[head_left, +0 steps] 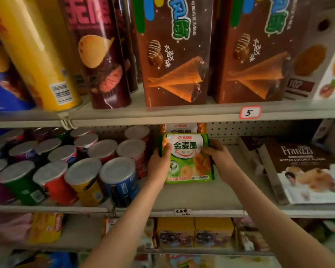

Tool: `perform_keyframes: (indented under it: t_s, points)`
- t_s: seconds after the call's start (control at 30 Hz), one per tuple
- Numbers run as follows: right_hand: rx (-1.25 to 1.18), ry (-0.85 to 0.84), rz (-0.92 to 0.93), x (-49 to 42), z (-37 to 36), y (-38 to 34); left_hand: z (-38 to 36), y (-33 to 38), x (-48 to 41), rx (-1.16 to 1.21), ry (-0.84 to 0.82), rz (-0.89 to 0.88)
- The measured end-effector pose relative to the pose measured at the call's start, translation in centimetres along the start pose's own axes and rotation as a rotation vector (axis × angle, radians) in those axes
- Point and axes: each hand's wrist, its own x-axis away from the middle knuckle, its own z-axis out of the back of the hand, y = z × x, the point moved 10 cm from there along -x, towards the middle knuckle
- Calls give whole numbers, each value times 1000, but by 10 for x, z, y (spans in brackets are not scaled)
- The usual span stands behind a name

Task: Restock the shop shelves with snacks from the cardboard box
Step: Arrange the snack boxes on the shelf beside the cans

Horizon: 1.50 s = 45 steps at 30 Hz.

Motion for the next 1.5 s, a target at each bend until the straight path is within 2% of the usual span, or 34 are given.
perform_keyframes:
  t_s: [0.13, 0.23, 0.43, 0.63, 1.0, 1.07, 1.23, 1.33, 1.5]
  points:
    - [25, 112, 21, -14, 16, 1, 0, -7, -7, 67, -3, 40]
    - [144, 162, 31, -25, 24, 3, -2, -11, -4, 48, -6, 41]
    - [160, 73, -71, -38, 13, 21, -6, -23, -3, 106, -23, 87]
    - [197, 22, -74, -44, 4, 15, -5, -27, 1, 237, -15, 185]
    - [191, 10, -93, -39, 2, 19, 10, -32, 5, 201, 37, 207]
    - [116, 51, -84, -36, 12, 22, 9, -31, 4, 192, 35, 190]
    - [-28, 293, 39, -23, 53, 12, 10, -33, 2, 170, 129, 162]
    - [-39, 362, 101, -12, 71, 4, 13, -33, 3, 141, 198, 180]
    - [-179, 408, 170, 4, 88, -8, 10, -29, 0, 64, 222, 182]
